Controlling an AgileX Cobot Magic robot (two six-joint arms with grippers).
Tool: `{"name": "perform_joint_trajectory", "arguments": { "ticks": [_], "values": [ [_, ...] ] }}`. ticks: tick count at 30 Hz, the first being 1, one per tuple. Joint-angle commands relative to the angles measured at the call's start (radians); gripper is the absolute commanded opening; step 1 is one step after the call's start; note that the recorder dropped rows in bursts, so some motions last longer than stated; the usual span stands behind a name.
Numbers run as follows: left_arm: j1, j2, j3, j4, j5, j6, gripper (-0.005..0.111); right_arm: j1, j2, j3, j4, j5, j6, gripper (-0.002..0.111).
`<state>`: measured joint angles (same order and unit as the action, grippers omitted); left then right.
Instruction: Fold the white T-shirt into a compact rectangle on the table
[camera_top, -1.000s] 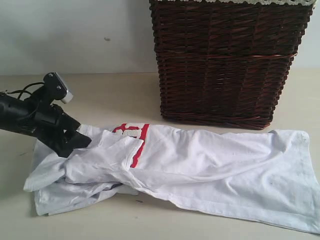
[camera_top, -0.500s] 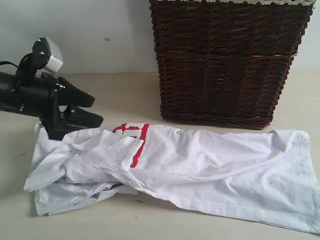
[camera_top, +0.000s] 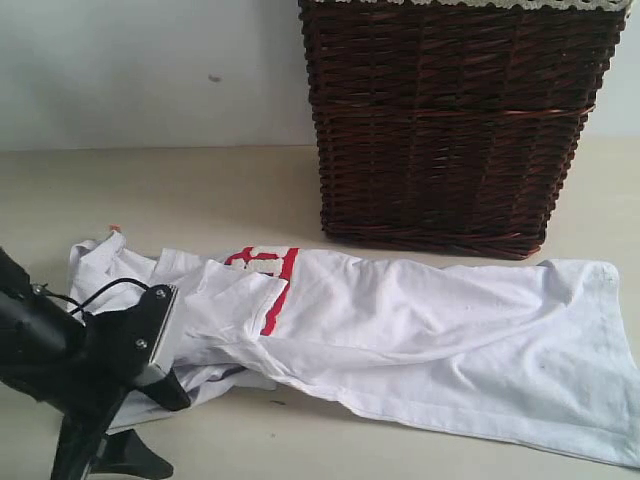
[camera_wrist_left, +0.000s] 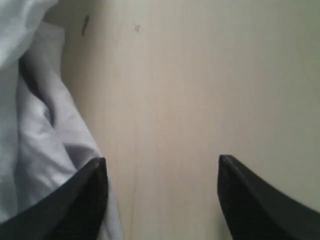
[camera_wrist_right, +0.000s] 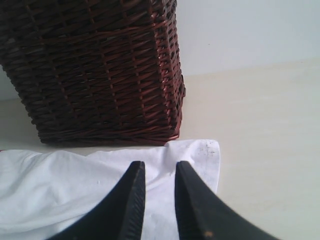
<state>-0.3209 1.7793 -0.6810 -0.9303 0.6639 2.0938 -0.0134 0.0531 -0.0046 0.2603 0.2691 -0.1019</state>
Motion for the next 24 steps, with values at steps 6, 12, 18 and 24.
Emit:
{"name": "perform_joint_trajectory", "arguments": {
  "ticks": [6, 12, 18, 24],
  "values": [
    [-0.037, 0.0, -0.024, -0.077, -0.107, 0.005, 0.062, 0.002, -0.005, 0.005, 0.002, -0.005, -0.001, 0.021],
    [-0.037, -0.004, -0.028, -0.089, -0.105, 0.005, 0.062, 0.002, -0.005, 0.005, 0.002, -0.005, -0.001, 0.021],
    [-0.042, 0.057, -0.031, -0.128, -0.147, 0.005, 0.043, 0.002, -0.005, 0.005, 0.002, -0.005, -0.001, 0.021],
    [-0.042, 0.084, -0.055, -0.132, -0.161, 0.005, 0.011, 0.002, -0.005, 0.005, 0.002, -0.005, -0.001, 0.021]
  ]
}}
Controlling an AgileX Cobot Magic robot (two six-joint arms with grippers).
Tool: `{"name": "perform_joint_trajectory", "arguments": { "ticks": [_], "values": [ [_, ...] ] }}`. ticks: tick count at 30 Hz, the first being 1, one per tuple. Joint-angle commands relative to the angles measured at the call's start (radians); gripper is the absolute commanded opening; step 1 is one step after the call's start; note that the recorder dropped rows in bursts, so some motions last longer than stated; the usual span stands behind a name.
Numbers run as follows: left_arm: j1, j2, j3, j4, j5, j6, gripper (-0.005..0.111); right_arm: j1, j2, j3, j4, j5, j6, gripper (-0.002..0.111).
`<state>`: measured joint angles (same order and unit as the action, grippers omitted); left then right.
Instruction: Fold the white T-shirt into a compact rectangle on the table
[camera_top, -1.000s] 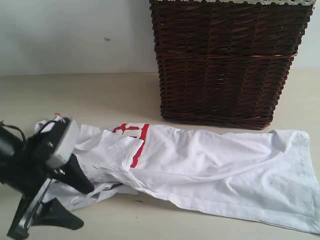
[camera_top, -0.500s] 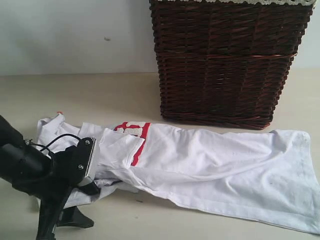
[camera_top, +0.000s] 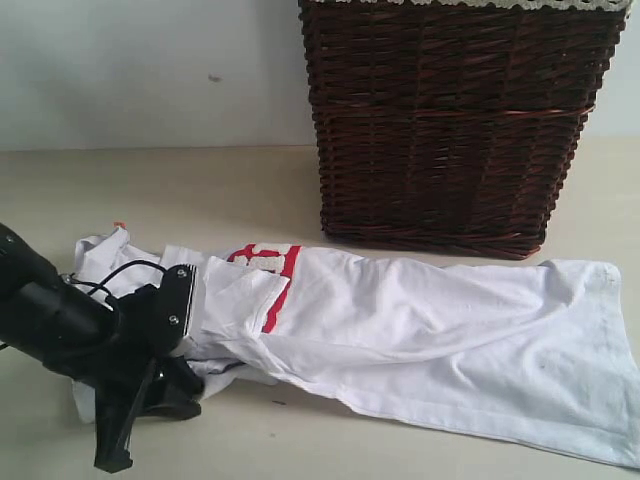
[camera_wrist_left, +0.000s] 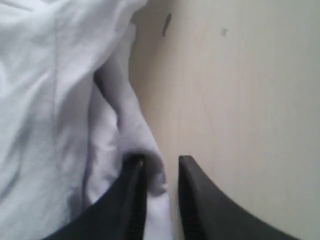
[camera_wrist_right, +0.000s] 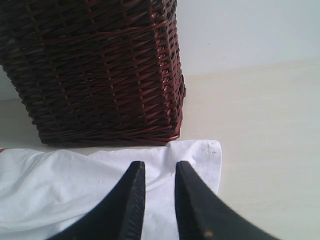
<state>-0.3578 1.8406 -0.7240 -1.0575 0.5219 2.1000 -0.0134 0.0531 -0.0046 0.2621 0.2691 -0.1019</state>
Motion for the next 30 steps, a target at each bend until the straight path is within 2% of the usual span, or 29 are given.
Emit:
{"name": "perform_joint_trajectory", "arguments": {
  "ticks": [1, 3, 12, 17, 22, 27, 30],
  "values": [
    [-0.005, 0.023, -0.016, -0.005, -0.027, -0.002, 0.007, 0.002, -0.005, 0.005, 0.001, -0.005, -0.001, 0.021],
    [-0.005, 0.023, -0.021, -0.005, -0.032, -0.002, 0.0, 0.002, -0.005, 0.005, 0.001, -0.005, -0.001, 0.021],
    [-0.003, -0.056, -0.023, 0.037, -0.002, -0.037, 0.0, 0.002, -0.005, 0.005, 0.001, -0.005, -0.001, 0.021],
    [-0.003, -0.177, -0.023, 0.115, 0.186, -0.084, 0.0, 0.002, -0.005, 0.005, 0.001, -0.005, -0.001, 0.021],
    [-0.001, -0.229, -0.023, 0.179, 0.462, -0.141, 0.0, 0.002, -0.005, 0.005, 0.001, -0.005, 0.001, 0.021],
    [-0.001, -0.201, -0.023, 0.219, 0.577, -0.147, 0.0, 0.002, -0.005, 0.005, 0.001, -0.005, 0.001, 0.021],
    [-0.001, -0.19, -0.023, 0.24, 0.618, -0.205, 0.0, 0.002, -0.005, 0.005, 0.001, -0.005, -0.001, 0.021]
  ]
}}
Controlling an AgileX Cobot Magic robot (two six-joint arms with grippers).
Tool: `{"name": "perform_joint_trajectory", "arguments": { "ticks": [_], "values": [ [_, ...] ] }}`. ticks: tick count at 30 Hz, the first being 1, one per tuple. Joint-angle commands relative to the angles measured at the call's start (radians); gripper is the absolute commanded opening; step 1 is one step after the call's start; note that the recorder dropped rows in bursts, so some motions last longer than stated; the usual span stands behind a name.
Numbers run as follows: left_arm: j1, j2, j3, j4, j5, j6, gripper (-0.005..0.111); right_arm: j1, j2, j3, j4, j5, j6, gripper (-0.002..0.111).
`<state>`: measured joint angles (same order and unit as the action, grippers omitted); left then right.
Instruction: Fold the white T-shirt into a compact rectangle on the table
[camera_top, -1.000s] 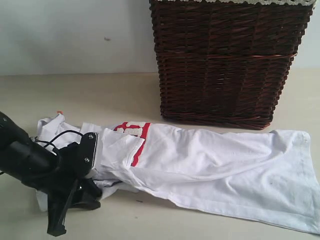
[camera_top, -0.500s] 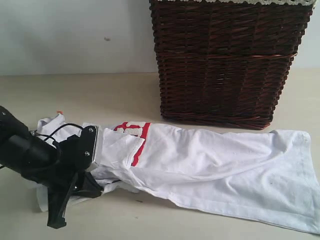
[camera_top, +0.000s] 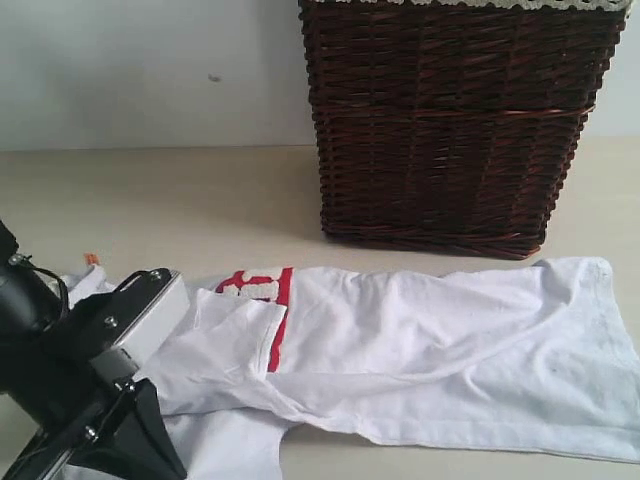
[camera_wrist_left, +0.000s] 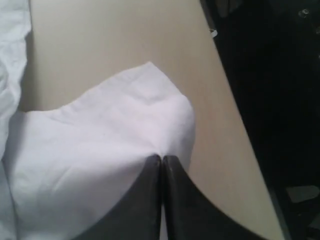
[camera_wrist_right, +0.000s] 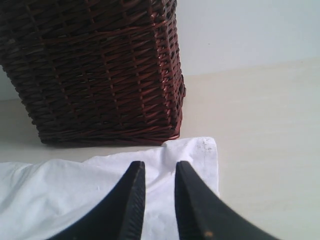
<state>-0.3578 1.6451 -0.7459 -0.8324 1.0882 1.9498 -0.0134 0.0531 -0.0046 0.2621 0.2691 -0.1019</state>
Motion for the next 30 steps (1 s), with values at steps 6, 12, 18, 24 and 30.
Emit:
{"name": "perform_joint_trajectory", "arguments": {
  "ticks": [6, 12, 18, 24, 30],
  "values": [
    [-0.001, 0.005, -0.001, 0.043, 0.133, -0.126, 0.0, 0.002, -0.005, 0.005, 0.001, -0.005, -0.001, 0.021],
    [-0.001, 0.005, -0.001, 0.051, -0.029, -0.126, 0.0, 0.002, -0.005, 0.005, 0.001, -0.005, -0.001, 0.021],
    [-0.001, 0.005, -0.001, -0.013, -0.567, -0.126, 0.0, 0.002, -0.005, 0.005, 0.001, -0.005, -0.001, 0.021],
    [-0.001, 0.005, -0.001, -0.104, -0.646, -0.043, 0.0, 0.002, -0.005, 0.005, 0.001, -0.005, -0.001, 0.021],
    [-0.001, 0.005, -0.004, -0.199, -0.729, -0.041, 0.0, 0.002, -0.005, 0.005, 0.001, -0.005, -0.001, 0.021]
  ]
}}
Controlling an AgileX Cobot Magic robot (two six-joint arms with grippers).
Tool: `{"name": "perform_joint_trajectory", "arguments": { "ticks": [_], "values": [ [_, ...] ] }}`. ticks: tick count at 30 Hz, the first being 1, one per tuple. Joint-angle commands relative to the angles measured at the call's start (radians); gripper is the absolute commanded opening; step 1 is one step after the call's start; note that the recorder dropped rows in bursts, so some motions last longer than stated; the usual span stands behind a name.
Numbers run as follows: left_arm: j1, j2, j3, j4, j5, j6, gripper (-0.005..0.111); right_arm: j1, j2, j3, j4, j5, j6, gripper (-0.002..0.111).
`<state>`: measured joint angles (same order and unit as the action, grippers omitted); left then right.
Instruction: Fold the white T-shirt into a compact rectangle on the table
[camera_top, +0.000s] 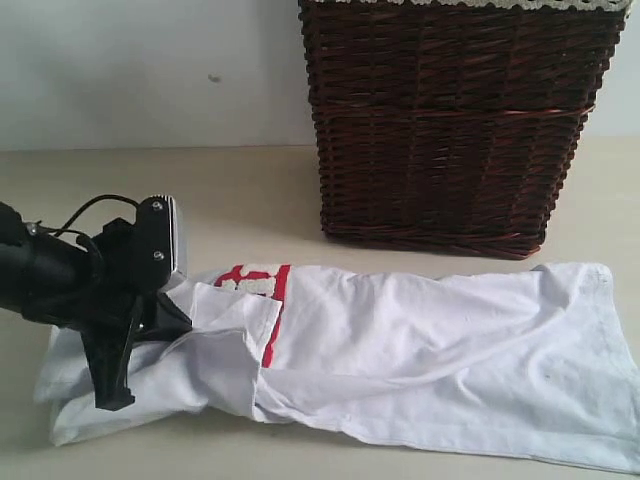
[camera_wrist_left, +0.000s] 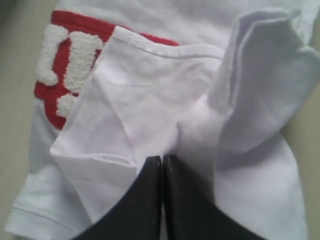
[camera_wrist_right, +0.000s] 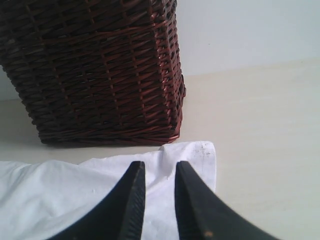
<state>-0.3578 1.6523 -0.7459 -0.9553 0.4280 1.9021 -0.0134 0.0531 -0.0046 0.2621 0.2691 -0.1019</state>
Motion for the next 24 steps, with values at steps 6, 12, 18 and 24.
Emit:
{"name": "perform_joint_trajectory", "arguments": {
  "ticks": [6, 12, 18, 24],
  "values": [
    [-0.001, -0.002, -0.09, -0.081, -0.069, 0.004, 0.0, 0.002, -0.005, 0.005, 0.001, -0.005, -0.001, 0.021],
    [-0.001, 0.047, -0.184, -0.081, -0.08, 0.046, 0.0, 0.002, -0.005, 0.005, 0.001, -0.005, -0.001, 0.021],
    [-0.001, 0.215, -0.24, -0.168, -0.285, 0.054, 0.003, 0.002, -0.005, 0.005, 0.001, -0.005, -0.001, 0.021],
    [-0.001, 0.226, -0.31, -0.225, -0.297, 0.05, 0.043, 0.002, -0.005, 0.005, 0.001, -0.005, -0.001, 0.021]
  ]
}}
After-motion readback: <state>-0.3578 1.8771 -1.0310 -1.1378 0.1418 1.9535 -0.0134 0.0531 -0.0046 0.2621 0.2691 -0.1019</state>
